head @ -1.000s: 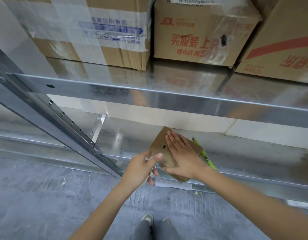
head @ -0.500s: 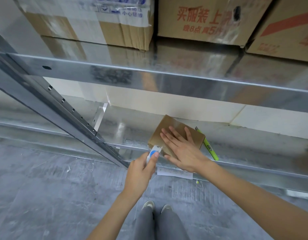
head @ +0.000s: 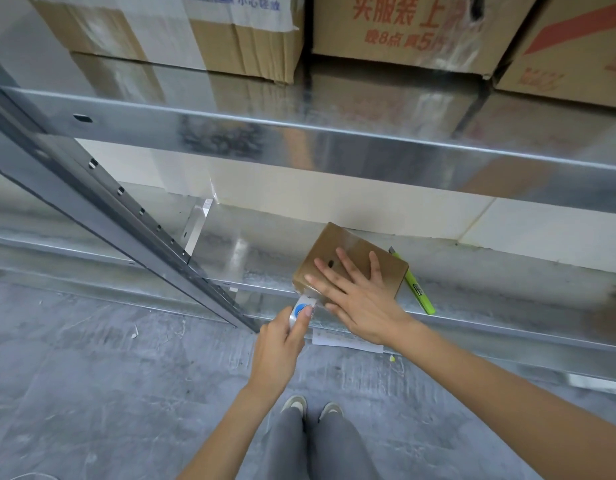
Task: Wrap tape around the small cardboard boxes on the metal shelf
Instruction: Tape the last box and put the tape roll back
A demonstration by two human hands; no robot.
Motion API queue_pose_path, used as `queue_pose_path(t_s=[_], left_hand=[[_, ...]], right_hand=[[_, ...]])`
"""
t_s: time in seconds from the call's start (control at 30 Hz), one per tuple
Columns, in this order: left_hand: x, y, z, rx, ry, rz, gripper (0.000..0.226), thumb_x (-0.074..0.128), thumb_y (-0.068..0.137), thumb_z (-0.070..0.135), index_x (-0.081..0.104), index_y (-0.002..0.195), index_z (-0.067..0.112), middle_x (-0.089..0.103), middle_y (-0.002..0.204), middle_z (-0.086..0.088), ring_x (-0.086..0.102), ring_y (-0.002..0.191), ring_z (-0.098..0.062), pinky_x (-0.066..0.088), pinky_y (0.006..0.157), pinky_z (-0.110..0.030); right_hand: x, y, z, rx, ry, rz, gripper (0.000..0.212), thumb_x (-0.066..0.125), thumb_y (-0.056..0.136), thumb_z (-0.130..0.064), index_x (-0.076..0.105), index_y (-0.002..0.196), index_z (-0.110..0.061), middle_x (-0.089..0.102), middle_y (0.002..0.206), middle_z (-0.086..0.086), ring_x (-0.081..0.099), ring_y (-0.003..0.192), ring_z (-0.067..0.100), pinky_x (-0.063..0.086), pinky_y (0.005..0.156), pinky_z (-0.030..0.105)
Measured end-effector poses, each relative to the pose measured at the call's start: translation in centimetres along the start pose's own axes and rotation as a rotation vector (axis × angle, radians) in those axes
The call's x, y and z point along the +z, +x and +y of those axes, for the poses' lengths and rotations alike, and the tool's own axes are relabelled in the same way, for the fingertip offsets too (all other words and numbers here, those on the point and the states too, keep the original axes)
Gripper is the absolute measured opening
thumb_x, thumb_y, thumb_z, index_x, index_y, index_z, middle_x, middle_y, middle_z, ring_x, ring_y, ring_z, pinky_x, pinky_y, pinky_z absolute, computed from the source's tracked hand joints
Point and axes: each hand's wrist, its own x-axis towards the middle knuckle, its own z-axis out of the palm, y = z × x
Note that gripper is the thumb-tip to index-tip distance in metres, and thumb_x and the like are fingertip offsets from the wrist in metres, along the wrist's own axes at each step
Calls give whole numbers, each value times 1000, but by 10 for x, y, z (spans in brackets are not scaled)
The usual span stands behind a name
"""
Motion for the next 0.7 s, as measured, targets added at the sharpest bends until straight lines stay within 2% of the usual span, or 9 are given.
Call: queue_pose_path(t_s=[0.1, 0.27, 0.33, 0.43, 0.53, 0.57, 0.63, 0.7], left_hand=[[1, 5, -7, -14, -137, -37, 64, 46, 87, 67, 38, 70, 6, 34, 50, -1, 31, 50, -19, 31, 53, -39], [-2, 7, -21, 10, -62, -87, 64, 42, 91, 65, 44, 74, 3, 41, 49, -2, 38, 50, -16, 36, 54, -40], [1, 6, -22, 9, -62, -92, 63, 41, 92, 67, 47, 73, 7, 46, 47, -1, 43, 49, -12, 38, 55, -30], [5, 6, -22, -3, -105, -68, 57, 43, 90, 67, 47, 69, 14, 51, 47, -1, 47, 50, -9, 40, 57, -18], [5, 5, -23, -32, -169, -62, 51, 47, 86, 69, 53, 70, 21, 50, 53, 1, 49, 55, -10, 43, 60, -18], [4, 4, -23, -31, -181, -70, 54, 48, 84, 71, 55, 74, 19, 49, 56, 1, 48, 57, -10, 42, 60, -19], [2, -1, -24, -29, -169, -89, 60, 54, 80, 74, 55, 82, 14, 48, 62, 3, 43, 59, -9, 39, 58, -24], [0, -8, -22, -16, -139, -80, 45, 63, 76, 68, 56, 91, 27, 56, 69, 5, 48, 61, -7, 41, 57, -23]], right_hand=[[1, 1, -3, 0, -23, 17, 55, 26, 102, -42, 2, 152, -41, -2, 162, -9, -7, 148, 35, 9, 106, 75], [-1, -2, -11, -28, -99, 40, 76, 53, 94, -25, 7, 150, -47, 2, 163, 2, 3, 145, 47, 17, 99, 78], [-1, -3, -11, -40, -112, 51, 79, 50, 96, -24, -2, 150, -48, -3, 163, 2, 0, 145, 48, 15, 101, 78], [-5, 2, -4, -3, 16, 30, 84, 45, 98, -42, -26, 141, -50, -15, 162, -1, -14, 147, 38, 8, 107, 74], [-13, 5, 12, 242, 249, 0, 119, 61, 71, -73, -29, 144, -44, -28, 158, 0, -28, 144, 32, -8, 110, 69], [-16, 5, 19, 315, 277, -32, 127, 61, 62, -79, -28, 145, -42, -28, 158, 3, -27, 144, 32, -10, 110, 66], [-23, 4, 31, 385, 262, -110, 131, 58, 55, -85, -19, 149, -37, -21, 159, 6, -13, 147, 31, -3, 113, 61], [-28, 5, 35, 396, 263, -119, 126, 59, 54, -82, -6, 151, -36, -7, 161, 4, 3, 146, 29, 9, 114, 55]])
